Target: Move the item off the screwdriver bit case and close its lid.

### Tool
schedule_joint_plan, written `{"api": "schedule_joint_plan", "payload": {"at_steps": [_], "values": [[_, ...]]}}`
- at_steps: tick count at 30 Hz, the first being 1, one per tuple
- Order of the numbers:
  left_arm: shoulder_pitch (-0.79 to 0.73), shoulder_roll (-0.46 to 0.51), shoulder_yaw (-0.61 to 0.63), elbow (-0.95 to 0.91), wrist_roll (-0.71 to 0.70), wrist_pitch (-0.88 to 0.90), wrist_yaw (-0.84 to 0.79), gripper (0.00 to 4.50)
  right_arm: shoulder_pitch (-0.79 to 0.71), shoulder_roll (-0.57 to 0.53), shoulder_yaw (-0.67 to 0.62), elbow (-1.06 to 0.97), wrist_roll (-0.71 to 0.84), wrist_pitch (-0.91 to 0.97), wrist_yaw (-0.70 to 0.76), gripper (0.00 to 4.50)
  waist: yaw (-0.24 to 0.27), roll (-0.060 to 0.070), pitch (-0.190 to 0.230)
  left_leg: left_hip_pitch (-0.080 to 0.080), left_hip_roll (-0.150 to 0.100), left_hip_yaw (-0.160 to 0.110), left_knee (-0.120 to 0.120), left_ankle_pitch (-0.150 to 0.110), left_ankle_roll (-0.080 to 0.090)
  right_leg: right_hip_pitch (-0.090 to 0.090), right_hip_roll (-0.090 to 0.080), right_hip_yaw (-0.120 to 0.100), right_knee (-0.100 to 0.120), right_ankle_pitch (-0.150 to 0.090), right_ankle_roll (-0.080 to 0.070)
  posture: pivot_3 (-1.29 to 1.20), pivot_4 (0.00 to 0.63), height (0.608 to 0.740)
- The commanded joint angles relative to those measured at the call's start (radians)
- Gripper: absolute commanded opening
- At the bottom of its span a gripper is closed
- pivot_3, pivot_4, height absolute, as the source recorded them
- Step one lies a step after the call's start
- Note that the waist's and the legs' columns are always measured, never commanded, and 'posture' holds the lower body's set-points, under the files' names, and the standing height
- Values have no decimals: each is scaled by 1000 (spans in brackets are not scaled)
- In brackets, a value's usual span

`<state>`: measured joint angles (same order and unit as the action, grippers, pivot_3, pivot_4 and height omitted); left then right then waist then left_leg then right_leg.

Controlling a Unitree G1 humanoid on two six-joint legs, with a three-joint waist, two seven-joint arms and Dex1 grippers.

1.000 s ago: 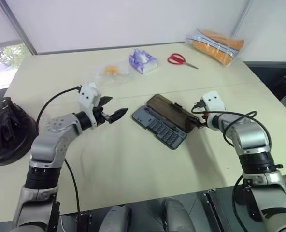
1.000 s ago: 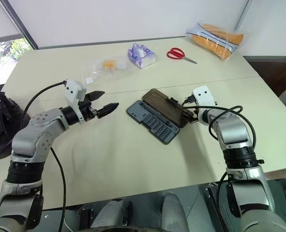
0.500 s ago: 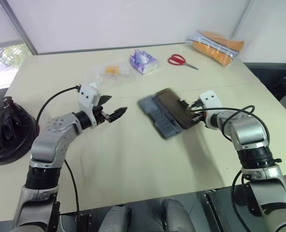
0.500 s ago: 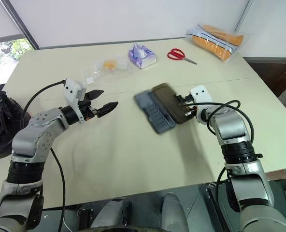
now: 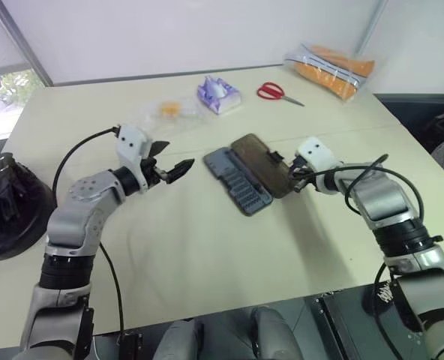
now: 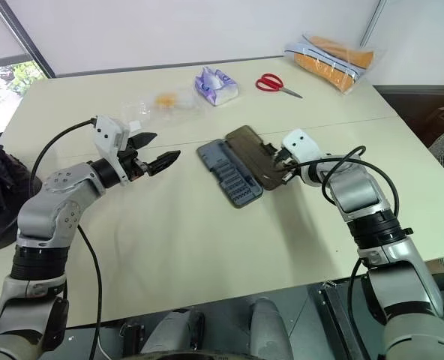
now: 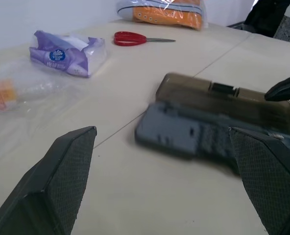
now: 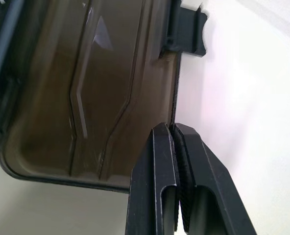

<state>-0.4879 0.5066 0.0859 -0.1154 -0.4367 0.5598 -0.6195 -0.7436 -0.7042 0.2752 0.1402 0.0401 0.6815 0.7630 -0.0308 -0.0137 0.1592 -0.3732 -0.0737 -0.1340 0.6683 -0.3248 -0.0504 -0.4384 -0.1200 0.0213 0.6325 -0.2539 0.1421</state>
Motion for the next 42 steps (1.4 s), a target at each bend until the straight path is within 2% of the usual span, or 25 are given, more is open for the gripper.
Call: {"api": "schedule_joint_plan", "payload": {"at_steps": [1,3,8,10,15,17,19,21,25,32,42], "values": [[-33,-4,12,5,9,-33,2,4500,-77,-42,67,4,-30,-220,194,49,-7,0,0,0,0,0,0,0,0,0,0,0,0,0,0,0,150,740],[-42,-11,11,18,13,-41,0,4500,-127,-51,103,87,-39,-377,327,49,-10,0,0,0,0,0,0,0,0,0,0,0,0,0,0,0,150,740],[-41,-21,13,19,18,-53,3,4500,-240,-32,169,327,-62,-634,598,49,-11,0,0,0,0,0,0,0,0,1,0,-1,0,0,0,0,150,740],[-37,-22,15,15,19,-53,7,4500,-276,-10,187,407,-106,-655,609,49,-13,0,0,0,0,0,0,0,0,1,0,-1,-1,0,0,0,150,740],[-9,-22,24,-23,13,-41,26,4500,-375,109,134,628,-161,-659,441,49,-19,0,0,0,1,0,0,0,-1,-2,0,0,0,0,0,0,150,740],[1,-22,27,-36,8,-33,30,4500,-400,138,93,653,-149,-567,385,675,-17,0,0,-1,1,-1,-1,1,-1,-3,0,0,1,0,0,0,150,740],[6,-22,29,-42,7,-30,33,4500,-396,144,59,614,-118,-471,394,1353,-13,0,0,-1,1,-1,-1,1,-1,-3,-1,0,1,0,0,0,150,740],[6,-21,29,-42,7,-28,34,4500,-361,132,27,497,-80,-346,425,2404,-8,0,0,-2,0,-2,0,1,-1,-2,-1,-1,1,0,0,0,150,740],[-8,-22,24,-27,8,-29,32,4500,-299,134,-14,296,-80,-125,345,4306,-10,0,0,-2,0,-2,1,1,-1,-2,-1,-1,1,0,0,0,150,740],[-30,-29,10,-7,13,-30,25,4500,-252,200,-40,131,-121,286,104,4306,-13,0,0,-2,0,-2,1,1,-1,-3,-1,-1,3,0,0,0,150,740],[-25,-27,13,-15,14,-25,23,4500,-227,248,-76,173,-100,390,-81,4306,-13,1,0,-2,-1,-2,1,1,-1,-4,-2,-1,4,0,0,0,150,740]]}}
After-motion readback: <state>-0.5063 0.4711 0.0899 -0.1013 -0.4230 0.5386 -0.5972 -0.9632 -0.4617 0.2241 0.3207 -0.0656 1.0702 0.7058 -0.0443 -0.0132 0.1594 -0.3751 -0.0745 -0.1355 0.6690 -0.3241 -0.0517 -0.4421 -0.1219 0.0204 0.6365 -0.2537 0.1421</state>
